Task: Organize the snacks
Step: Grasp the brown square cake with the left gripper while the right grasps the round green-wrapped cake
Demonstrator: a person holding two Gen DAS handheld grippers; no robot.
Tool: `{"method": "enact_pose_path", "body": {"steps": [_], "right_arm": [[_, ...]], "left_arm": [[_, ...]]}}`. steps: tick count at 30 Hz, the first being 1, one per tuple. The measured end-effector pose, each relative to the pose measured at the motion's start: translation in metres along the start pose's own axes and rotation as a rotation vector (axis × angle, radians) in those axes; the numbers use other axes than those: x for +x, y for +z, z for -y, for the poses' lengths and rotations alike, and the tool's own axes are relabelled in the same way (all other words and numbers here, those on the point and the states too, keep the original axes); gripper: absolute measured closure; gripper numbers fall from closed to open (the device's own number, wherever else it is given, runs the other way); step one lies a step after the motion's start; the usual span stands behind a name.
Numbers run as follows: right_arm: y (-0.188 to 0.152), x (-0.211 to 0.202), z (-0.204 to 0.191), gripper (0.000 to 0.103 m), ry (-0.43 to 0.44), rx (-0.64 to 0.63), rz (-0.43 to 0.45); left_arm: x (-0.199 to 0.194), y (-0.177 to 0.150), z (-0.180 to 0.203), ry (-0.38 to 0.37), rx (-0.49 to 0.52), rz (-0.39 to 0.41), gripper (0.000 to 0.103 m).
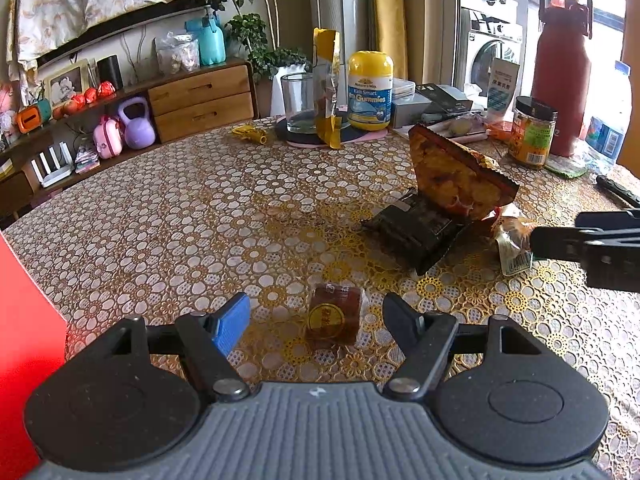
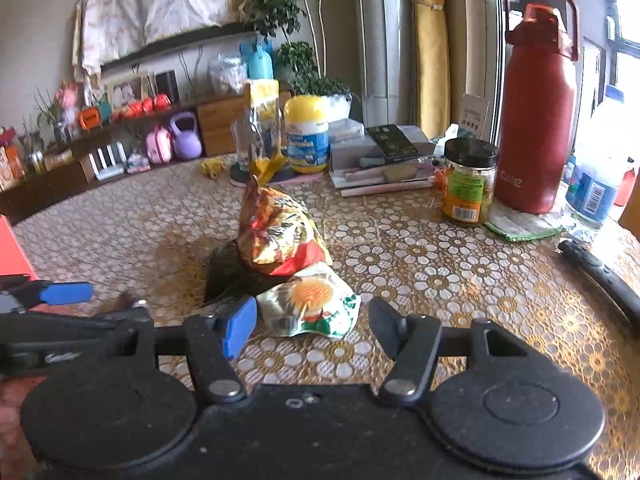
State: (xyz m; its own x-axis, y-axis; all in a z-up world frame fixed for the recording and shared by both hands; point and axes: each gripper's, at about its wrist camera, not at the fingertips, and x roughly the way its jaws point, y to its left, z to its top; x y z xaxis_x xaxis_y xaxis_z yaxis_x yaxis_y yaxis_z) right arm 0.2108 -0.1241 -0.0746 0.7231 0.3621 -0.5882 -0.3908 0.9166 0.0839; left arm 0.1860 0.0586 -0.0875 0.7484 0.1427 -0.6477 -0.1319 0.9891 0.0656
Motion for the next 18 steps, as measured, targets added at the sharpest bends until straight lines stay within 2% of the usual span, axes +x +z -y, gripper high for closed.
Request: {"method": "enact_pose_path", "body": {"steps": [5, 10, 14, 15, 18], "right_arm": [[0.006, 0.022, -0.003, 0.039, -0.009, -0.029, -0.035], [0.006, 0.039, -0.011, 0.029, -0.024, -0.071, -0.066], [0.003, 0.050, -0.015, 0.032, -0.047, -0.090, -0.087], [0.002, 0.051, -0.014, 0.036, -0.060, -0.083, -0.087], [0.001, 0.048, -0.008, 0.038, -0.049, -0.047, -0.078]], "left_arm": [[0.004, 0.000, 0.001, -0.009, 0.001, 0.005, 0.030], [0.008, -0.001, 0.000, -0.015, -0.007, -0.002, 0.030], [0.010, -0.003, -0.001, -0.018, -0.008, -0.003, 0.030], [0.010, -0.003, -0.002, -0.018, -0.009, -0.004, 0.030], [0.012, -0.002, -0.002, -0.017, -0.011, -0.005, 0.030]]}}
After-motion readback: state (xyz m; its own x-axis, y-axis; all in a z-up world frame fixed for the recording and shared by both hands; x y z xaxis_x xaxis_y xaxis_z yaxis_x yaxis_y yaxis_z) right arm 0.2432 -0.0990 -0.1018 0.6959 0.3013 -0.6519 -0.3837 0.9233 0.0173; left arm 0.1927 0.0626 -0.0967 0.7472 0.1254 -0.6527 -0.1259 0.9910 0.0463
